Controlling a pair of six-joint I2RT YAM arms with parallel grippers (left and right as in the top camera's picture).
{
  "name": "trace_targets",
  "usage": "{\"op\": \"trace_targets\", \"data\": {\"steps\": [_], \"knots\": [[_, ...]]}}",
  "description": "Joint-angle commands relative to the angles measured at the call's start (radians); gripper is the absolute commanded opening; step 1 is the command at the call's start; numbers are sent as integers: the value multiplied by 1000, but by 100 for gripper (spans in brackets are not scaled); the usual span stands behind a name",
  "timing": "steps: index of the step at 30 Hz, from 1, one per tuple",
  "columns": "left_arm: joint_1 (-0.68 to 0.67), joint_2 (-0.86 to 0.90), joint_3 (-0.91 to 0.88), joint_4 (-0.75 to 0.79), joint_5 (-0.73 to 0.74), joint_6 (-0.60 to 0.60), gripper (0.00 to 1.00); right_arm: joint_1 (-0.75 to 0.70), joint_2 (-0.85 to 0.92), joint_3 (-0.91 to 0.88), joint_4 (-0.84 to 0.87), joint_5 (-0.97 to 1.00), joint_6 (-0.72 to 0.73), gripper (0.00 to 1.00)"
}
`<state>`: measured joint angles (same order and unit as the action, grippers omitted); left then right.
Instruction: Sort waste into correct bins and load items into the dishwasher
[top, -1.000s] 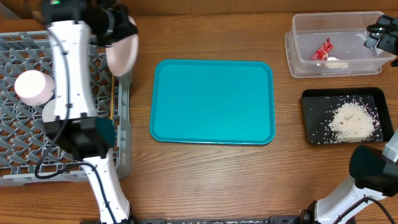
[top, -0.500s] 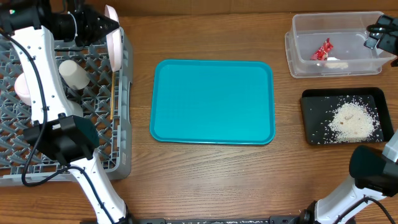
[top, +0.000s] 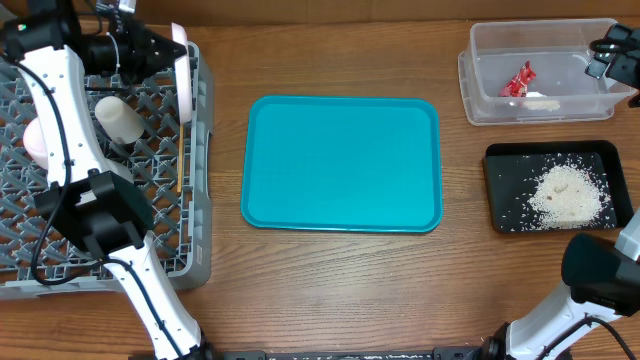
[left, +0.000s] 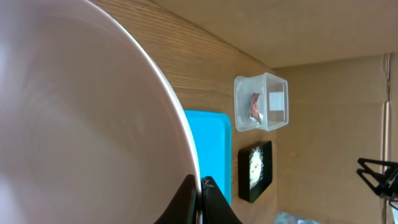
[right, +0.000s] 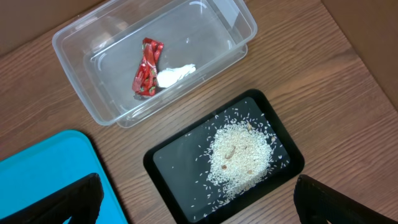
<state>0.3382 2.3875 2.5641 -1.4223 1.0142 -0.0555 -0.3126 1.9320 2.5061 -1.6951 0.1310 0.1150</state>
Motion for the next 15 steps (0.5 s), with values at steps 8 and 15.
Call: {"op": "trace_targets", "data": {"steps": [8, 15], "knots": [[19, -42, -3, -73, 45, -13, 100, -3, -6, 6, 2, 3, -4, 100], [19, -236, 5, -122, -27, -83, 100, -3, -6, 6, 2, 3, -4, 100]]}}
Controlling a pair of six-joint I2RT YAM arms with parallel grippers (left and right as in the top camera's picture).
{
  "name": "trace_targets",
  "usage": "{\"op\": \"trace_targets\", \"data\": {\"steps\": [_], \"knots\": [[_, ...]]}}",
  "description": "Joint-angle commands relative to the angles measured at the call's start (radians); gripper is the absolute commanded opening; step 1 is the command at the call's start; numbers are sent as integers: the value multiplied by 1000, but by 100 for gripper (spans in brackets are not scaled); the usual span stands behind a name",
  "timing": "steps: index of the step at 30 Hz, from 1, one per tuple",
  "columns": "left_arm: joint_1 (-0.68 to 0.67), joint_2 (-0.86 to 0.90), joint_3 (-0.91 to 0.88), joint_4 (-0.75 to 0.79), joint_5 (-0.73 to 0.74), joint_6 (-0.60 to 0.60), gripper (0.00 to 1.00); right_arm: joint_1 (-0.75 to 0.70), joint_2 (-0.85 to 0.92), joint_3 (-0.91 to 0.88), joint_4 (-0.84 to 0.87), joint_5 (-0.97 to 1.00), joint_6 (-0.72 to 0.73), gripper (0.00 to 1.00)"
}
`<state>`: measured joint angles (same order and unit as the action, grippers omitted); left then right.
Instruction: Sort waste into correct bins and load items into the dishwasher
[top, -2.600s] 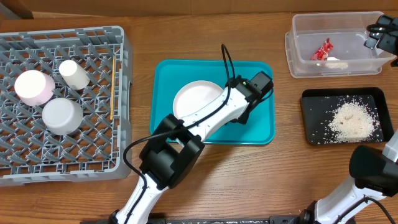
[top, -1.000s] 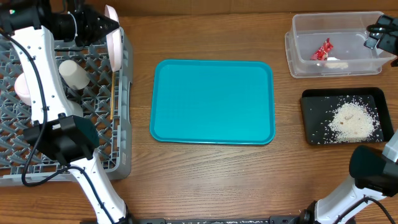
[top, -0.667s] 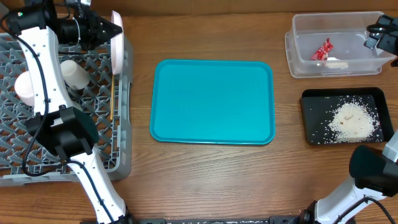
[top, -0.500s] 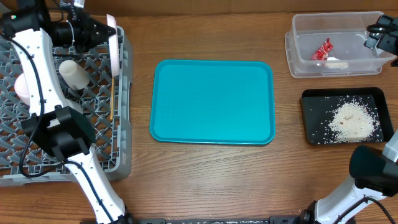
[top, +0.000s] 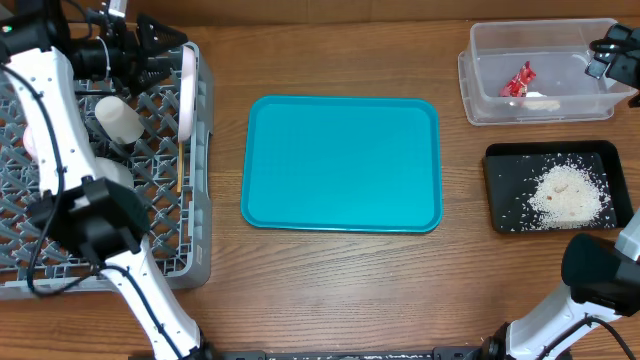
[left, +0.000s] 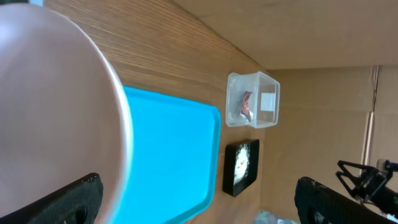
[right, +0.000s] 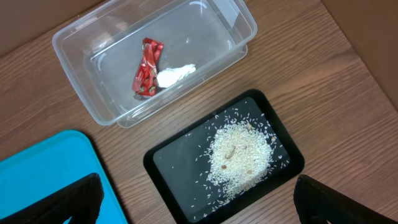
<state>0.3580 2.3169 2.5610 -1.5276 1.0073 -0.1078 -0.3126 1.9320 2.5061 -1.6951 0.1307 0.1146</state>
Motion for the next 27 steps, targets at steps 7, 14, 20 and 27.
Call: {"op": "trace_targets", "data": {"steps": [7, 14, 20, 27], "knots": [[-27, -449, 2, -162, -186, -26, 100, -3, -6, 6, 2, 3, -3, 100], [-338, -761, -54, -162, -383, -108, 100, -3, -6, 6, 2, 3, -4, 100], [-728, -980, -244, -162, -691, -290, 100, -3, -6, 6, 2, 3, -3, 100], [-943, -1098, -432, -162, -763, -334, 100, -3, -6, 6, 2, 3, -3, 100]]}}
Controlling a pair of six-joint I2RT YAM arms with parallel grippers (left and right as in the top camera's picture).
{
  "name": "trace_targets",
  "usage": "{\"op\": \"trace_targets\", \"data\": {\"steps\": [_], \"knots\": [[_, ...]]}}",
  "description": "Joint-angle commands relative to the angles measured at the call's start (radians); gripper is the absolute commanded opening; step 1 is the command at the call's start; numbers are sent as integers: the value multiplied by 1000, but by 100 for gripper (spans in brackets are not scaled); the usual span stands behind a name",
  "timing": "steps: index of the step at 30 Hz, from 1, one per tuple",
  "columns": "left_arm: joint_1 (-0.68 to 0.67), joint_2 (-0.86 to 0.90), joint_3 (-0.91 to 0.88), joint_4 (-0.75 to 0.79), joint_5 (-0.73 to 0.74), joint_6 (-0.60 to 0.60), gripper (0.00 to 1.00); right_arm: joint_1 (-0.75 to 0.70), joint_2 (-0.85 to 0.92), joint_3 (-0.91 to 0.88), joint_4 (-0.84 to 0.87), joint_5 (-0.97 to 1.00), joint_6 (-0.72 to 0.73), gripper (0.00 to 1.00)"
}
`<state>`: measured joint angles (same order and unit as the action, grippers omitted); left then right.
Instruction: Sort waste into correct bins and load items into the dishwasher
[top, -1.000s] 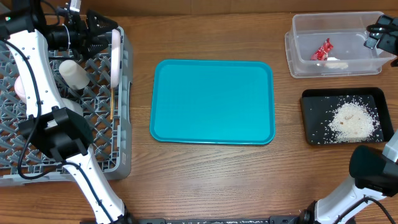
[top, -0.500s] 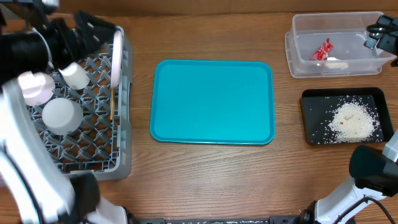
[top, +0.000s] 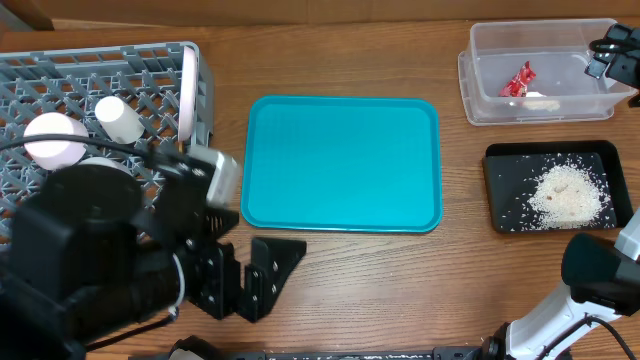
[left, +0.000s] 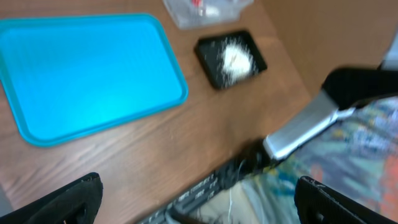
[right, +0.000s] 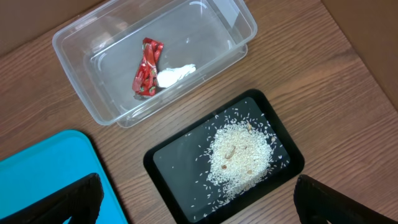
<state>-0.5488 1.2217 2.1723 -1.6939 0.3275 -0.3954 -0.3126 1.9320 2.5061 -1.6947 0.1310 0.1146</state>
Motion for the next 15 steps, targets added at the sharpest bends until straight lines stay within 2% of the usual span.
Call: {"op": "trace_targets", "data": {"steps": [1, 9, 13, 15], "knots": [[-40, -3, -45, 5, -84, -47, 100, -3, -6, 6, 2, 3, -3, 100], [-40, -3, -45, 5, -95, -14, 100, -3, -6, 6, 2, 3, -3, 100], [-41, 1, -64, 5, -149, 192, 100, -3, -6, 6, 2, 3, -3, 100], [-41, 1, -99, 4, -140, 232, 100, -3, -6, 6, 2, 3, -4, 100]]}}
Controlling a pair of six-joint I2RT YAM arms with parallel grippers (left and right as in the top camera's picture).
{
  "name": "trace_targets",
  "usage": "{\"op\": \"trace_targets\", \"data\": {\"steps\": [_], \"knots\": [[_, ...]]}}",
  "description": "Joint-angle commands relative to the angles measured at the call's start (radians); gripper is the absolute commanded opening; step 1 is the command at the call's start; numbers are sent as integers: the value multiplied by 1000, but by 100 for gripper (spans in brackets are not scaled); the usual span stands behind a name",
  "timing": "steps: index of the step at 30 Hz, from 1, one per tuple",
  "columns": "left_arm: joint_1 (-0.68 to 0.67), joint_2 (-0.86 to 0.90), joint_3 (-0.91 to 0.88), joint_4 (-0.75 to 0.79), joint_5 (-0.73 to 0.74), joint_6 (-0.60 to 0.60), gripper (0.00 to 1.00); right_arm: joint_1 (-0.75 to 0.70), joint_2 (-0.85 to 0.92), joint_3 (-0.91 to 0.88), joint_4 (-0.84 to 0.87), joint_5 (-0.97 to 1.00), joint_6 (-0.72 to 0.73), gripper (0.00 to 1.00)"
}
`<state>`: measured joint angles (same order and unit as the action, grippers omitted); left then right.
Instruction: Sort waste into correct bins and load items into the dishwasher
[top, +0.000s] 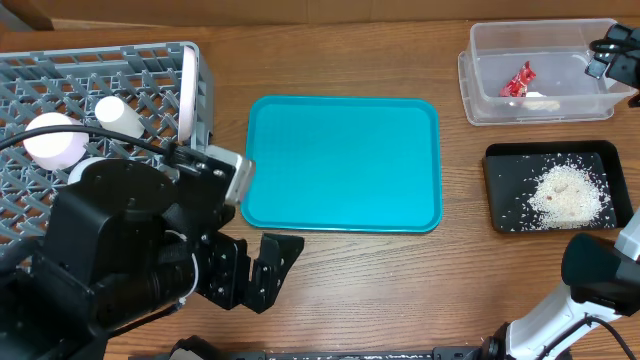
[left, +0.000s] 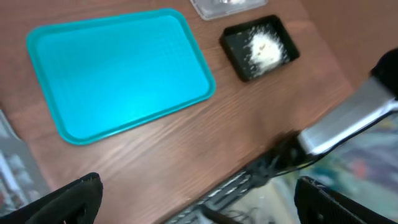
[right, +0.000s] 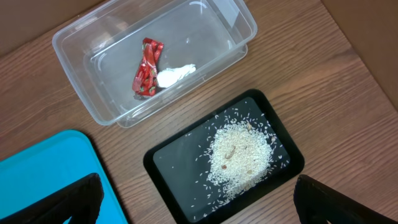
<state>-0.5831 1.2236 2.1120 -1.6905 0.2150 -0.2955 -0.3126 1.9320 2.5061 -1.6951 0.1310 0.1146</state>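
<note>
The grey dishwasher rack (top: 40, 70) at the left holds an upright pink plate (top: 187, 85), a white cup (top: 115, 112) and a pink bowl (top: 50, 140). My left gripper (top: 245, 280) hangs high over the front left of the table, open and empty. Its wrist view looks down on the teal tray (left: 121, 71), with the fingers (left: 68, 199) at the frame's lower corners. My right gripper (top: 612, 50) is open and empty above the clear bin (right: 155, 59), which holds a red wrapper (right: 146, 74) and a white scrap (right: 175, 74).
A black tray (right: 224, 155) with a heap of rice (right: 242, 152) lies in front of the clear bin at the right. The teal tray (top: 340, 163) lies bare in the middle of the table. My raised left arm hides the rack's front part in the overhead view.
My raised left arm has shifted slightly, and its wrist view now shows the teal tray more fully and sharply. The right arm and all the objects are unchanged.
My left gripper was shut on the pink plate at the rack's right side. Then it was open, with the plate standing in the rack. Later the arm was high over the table's front left, where it still is. The right arm stayed above the clear bin.
</note>
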Motion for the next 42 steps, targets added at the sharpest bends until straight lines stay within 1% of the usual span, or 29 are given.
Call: {"op": "trace_targets", "data": {"steps": [1, 4, 7, 10, 13, 17, 22, 26, 31, 36, 40, 42], "knots": [[-7, -1, -63, 1, -27, 138, 100, -3, -6, 6, 2, 3, -3, 100], [4, -15, -201, 27, -73, 161, 100, -3, -6, 6, 2, 3, -3, 100], [61, -85, -400, 133, -63, 244, 100, -3, -6, 6, 2, 3, -3, 100], [147, -203, -659, 330, 26, 322, 100, -3, -6, 6, 2, 3, -3, 100], [247, -343, -955, 581, 132, 412, 100, -3, -6, 6, 2, 3, -3, 100], [344, -522, -1287, 862, 161, 415, 100, -3, -6, 6, 2, 3, -3, 100], [394, -752, -1582, 1169, 141, 416, 100, -3, -6, 6, 2, 3, -3, 100], [438, -905, -1756, 1384, 49, 415, 100, -3, -6, 6, 2, 3, -3, 99], [550, -1043, -1905, 1584, 41, 389, 100, -3, -6, 6, 2, 3, -3, 100], [629, -1122, -2022, 1749, 34, 382, 100, -3, -6, 6, 2, 3, -3, 100], [637, -1163, -2111, 1880, -28, 380, 100, -3, -6, 6, 2, 3, -3, 100], [637, -1181, -2107, 1859, -63, 377, 100, -3, -6, 6, 2, 3, -4, 100]]}}
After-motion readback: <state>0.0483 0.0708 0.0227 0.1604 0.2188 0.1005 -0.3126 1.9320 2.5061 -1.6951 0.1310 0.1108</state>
